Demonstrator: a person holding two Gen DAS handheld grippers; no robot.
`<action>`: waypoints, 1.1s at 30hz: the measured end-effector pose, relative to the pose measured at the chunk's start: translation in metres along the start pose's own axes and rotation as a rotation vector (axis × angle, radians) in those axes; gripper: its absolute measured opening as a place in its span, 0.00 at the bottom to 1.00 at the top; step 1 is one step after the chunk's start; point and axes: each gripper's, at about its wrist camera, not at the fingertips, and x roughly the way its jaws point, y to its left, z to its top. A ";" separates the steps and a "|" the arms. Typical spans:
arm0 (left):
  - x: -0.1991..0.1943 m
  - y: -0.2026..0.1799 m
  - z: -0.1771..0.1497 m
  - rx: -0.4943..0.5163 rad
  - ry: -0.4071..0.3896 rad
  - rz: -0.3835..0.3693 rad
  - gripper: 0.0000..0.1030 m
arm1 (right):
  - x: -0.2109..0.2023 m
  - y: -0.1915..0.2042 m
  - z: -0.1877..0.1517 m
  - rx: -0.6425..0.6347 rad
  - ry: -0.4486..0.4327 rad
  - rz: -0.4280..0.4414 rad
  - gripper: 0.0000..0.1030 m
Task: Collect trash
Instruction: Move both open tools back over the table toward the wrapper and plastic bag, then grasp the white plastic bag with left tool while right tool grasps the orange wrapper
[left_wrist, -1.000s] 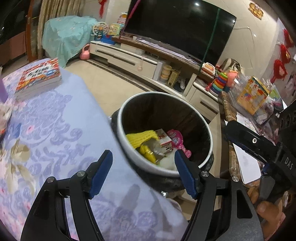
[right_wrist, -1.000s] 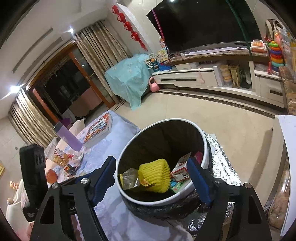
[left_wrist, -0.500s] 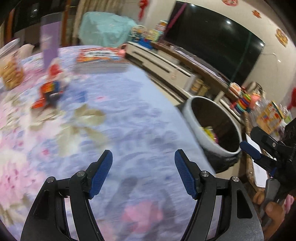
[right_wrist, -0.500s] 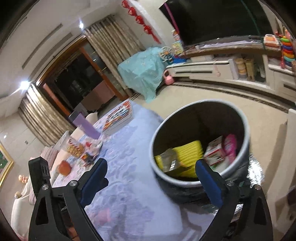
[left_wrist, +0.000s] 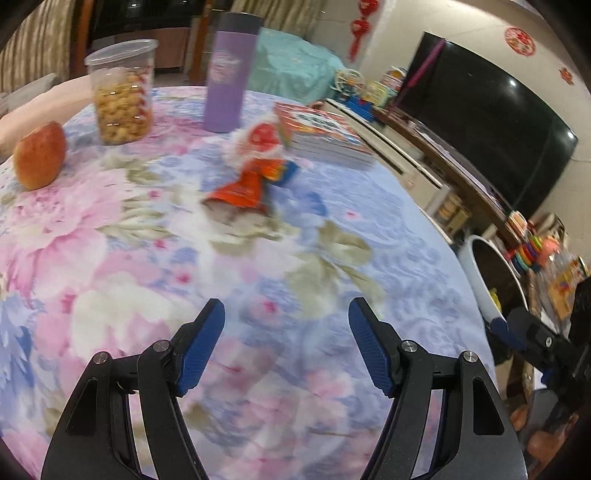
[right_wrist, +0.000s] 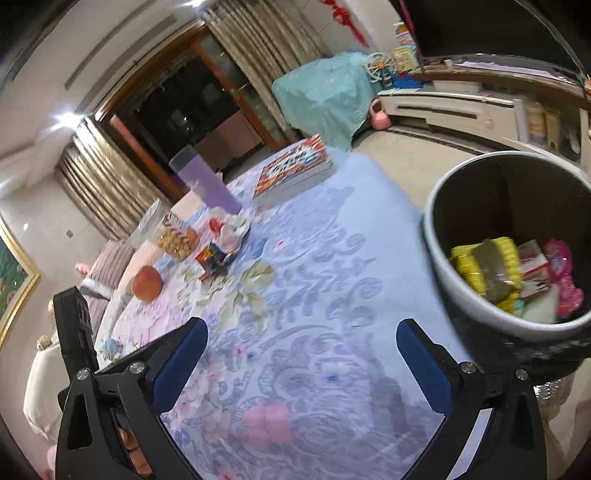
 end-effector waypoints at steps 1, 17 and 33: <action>0.002 0.005 0.004 -0.007 -0.004 0.009 0.69 | 0.005 0.003 -0.001 -0.002 0.007 0.001 1.00; 0.059 0.019 0.065 0.018 -0.030 0.051 0.50 | 0.055 0.029 0.010 -0.056 0.025 0.036 1.00; 0.032 0.072 0.052 -0.029 -0.020 -0.041 0.01 | 0.110 0.041 0.030 -0.016 0.047 0.060 1.00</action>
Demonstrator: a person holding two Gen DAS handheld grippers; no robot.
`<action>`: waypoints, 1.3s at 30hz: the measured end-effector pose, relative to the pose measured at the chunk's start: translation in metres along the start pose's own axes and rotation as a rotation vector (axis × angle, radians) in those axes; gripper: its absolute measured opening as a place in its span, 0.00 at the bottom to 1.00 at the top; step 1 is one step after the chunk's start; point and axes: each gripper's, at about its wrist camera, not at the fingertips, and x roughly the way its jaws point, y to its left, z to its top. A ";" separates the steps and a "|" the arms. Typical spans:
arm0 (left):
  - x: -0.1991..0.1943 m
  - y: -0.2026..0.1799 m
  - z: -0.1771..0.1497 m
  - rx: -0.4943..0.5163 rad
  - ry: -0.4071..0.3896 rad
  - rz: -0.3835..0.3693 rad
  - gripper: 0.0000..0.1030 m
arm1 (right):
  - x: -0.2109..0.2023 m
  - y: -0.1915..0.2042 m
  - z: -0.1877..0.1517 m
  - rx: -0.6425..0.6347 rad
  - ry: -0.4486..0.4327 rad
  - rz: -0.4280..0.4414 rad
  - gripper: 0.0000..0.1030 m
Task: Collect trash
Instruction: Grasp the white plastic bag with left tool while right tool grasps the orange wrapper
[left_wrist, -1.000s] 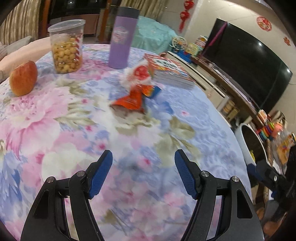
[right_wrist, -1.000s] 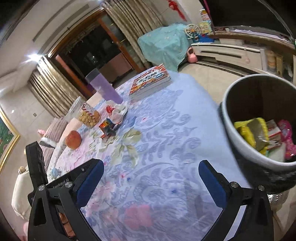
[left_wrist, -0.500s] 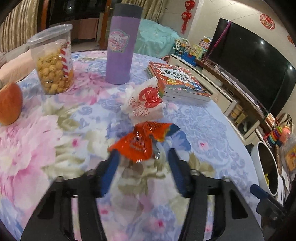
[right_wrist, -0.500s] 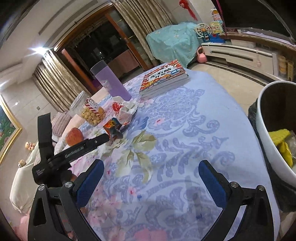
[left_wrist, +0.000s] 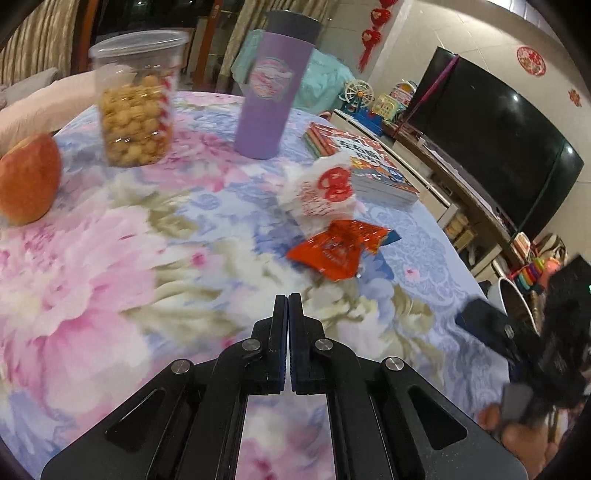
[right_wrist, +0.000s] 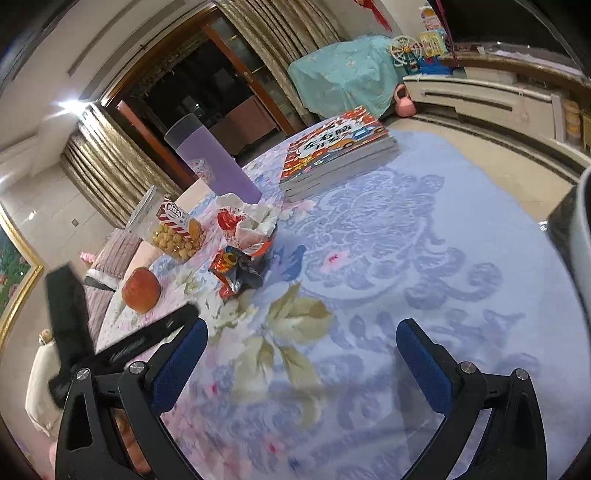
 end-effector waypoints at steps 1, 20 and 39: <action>-0.003 0.006 0.000 -0.013 0.002 0.000 0.01 | 0.004 0.003 0.002 -0.003 0.001 0.003 1.00; 0.011 0.034 0.023 -0.031 0.029 0.013 0.22 | 0.107 0.064 0.034 -0.179 0.099 -0.074 0.39; 0.103 -0.046 0.078 0.145 0.003 0.064 0.75 | -0.007 -0.029 0.001 0.064 -0.046 -0.057 0.26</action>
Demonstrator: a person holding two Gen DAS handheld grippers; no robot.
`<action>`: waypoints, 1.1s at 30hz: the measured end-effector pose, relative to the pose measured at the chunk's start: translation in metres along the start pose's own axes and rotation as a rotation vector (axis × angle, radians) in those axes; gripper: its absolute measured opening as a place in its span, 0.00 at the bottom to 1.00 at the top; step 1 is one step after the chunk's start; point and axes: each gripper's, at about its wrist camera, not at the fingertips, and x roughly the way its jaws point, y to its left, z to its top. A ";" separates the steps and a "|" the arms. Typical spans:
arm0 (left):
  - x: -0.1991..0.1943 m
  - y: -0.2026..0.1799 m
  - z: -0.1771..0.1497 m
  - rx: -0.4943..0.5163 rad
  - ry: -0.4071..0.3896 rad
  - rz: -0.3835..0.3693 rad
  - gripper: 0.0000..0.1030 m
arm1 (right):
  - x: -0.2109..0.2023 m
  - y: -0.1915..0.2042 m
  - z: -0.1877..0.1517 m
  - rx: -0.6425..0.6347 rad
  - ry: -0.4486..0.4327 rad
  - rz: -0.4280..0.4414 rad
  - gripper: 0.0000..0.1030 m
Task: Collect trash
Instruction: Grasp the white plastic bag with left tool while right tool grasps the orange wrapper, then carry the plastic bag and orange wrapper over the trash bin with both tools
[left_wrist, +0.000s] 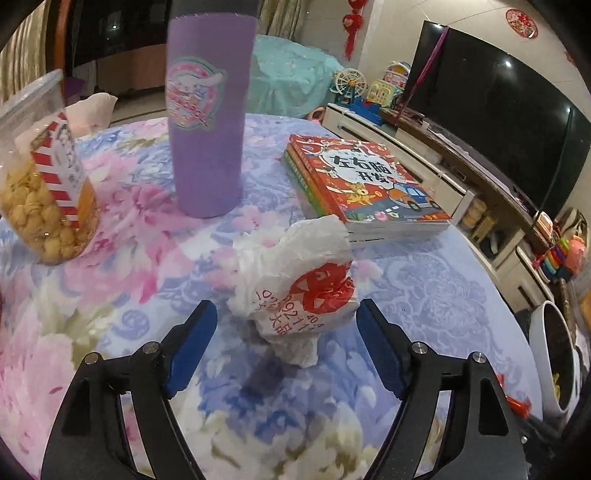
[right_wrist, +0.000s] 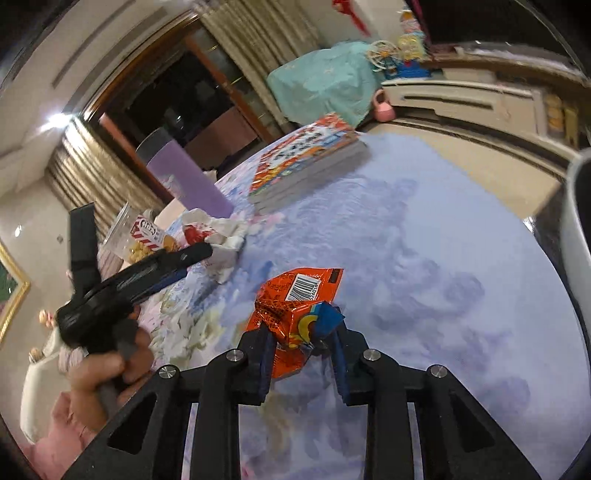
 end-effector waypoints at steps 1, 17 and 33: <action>0.001 -0.001 0.000 0.003 -0.001 -0.001 0.65 | -0.001 -0.001 -0.001 0.016 -0.002 0.010 0.26; -0.058 -0.022 -0.036 -0.036 -0.015 -0.029 0.23 | -0.013 -0.001 -0.007 0.005 -0.012 0.118 0.26; -0.148 -0.097 -0.124 -0.022 0.026 -0.185 0.23 | -0.105 -0.020 -0.042 -0.052 -0.020 0.086 0.26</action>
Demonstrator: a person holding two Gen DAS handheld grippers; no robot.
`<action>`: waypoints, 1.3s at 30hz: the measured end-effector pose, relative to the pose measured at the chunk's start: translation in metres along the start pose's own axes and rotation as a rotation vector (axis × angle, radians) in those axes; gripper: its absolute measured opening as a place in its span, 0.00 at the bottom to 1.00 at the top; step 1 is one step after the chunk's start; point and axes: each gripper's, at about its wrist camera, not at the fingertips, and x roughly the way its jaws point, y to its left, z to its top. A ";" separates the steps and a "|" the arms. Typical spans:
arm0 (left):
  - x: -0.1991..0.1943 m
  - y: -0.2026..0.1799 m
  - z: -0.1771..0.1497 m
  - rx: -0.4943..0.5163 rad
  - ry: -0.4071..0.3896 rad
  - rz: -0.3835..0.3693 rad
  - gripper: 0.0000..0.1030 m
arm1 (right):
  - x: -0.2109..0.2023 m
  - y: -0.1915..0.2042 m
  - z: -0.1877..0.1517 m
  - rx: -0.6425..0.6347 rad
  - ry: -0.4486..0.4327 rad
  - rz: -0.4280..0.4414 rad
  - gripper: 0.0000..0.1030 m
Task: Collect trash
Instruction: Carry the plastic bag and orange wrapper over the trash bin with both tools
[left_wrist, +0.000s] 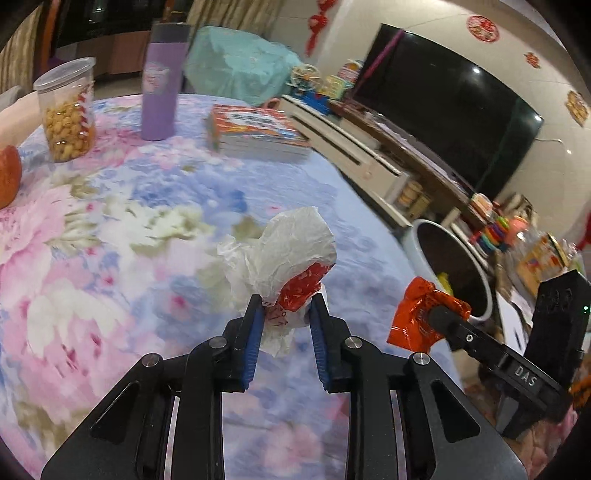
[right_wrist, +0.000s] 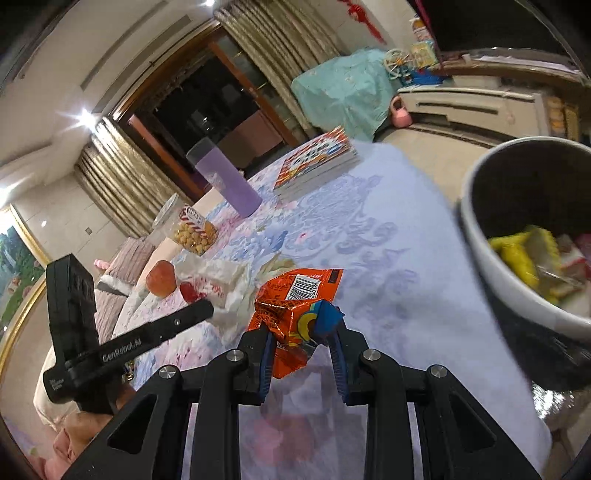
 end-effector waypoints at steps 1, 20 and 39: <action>-0.002 -0.006 -0.002 0.008 0.000 -0.011 0.23 | -0.009 -0.002 -0.003 0.002 -0.010 -0.011 0.26; 0.003 -0.084 -0.024 0.137 0.039 -0.100 0.23 | -0.082 -0.040 -0.009 0.056 -0.153 -0.133 0.26; 0.009 -0.124 -0.025 0.204 0.049 -0.116 0.23 | -0.110 -0.062 -0.012 0.089 -0.203 -0.141 0.26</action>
